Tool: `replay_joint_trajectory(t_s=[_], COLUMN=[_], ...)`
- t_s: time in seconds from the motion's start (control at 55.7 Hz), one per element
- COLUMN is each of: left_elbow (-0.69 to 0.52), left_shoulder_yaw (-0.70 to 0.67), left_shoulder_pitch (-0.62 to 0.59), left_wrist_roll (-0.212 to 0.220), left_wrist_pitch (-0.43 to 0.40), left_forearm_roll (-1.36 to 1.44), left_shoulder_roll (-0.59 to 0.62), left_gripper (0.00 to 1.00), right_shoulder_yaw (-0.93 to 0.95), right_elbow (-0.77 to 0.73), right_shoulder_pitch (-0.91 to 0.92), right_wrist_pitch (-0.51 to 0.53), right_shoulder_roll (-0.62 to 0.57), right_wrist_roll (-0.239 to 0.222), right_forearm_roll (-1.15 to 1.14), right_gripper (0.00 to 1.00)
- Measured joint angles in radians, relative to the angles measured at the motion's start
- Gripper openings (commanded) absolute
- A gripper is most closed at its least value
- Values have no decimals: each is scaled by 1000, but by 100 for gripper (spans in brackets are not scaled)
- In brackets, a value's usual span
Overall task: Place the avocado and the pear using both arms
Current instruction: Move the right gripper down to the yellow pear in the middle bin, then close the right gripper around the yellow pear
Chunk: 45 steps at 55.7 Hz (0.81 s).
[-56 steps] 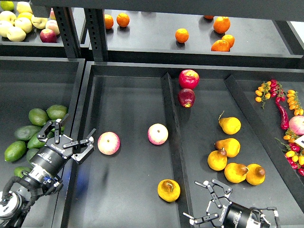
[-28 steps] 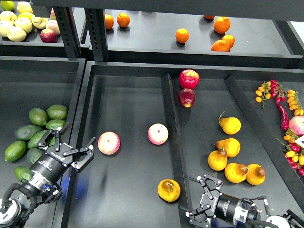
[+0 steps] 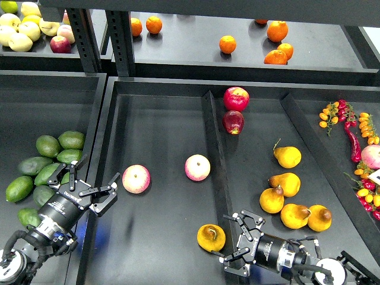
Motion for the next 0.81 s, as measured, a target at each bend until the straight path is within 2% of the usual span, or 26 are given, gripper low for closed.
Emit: replay_joint_trajectory(t_s=[0.18,0.359,0.754,0.808], left_elbow=[-1,-3,-6,-6], left_shoulder_yaw=[0,0,0,0], left_shoulder_pitch=[2,2,8,8], left_wrist_roll=[0,0,0,0], left_wrist_pitch=[0,0,0,0], left_forearm_roll=[0,0,0,0], left_shoulder_roll=[0,0,0,0], left_gripper=[99,99,99,99], right_shoulder_yaw=[0,-1,2,4], right_elbow=[-22,-38,-60,-67], right_shoulder_pitch=[6,19,27,27], right_wrist_pitch=[0,0,0,0], right_shoulder_roll=[14,29,49,52], right_wrist_roll=[0,0,0,0], right_forearm_roll=[-22,-52,-60,-61], right_gripper=[98,92,60,47])
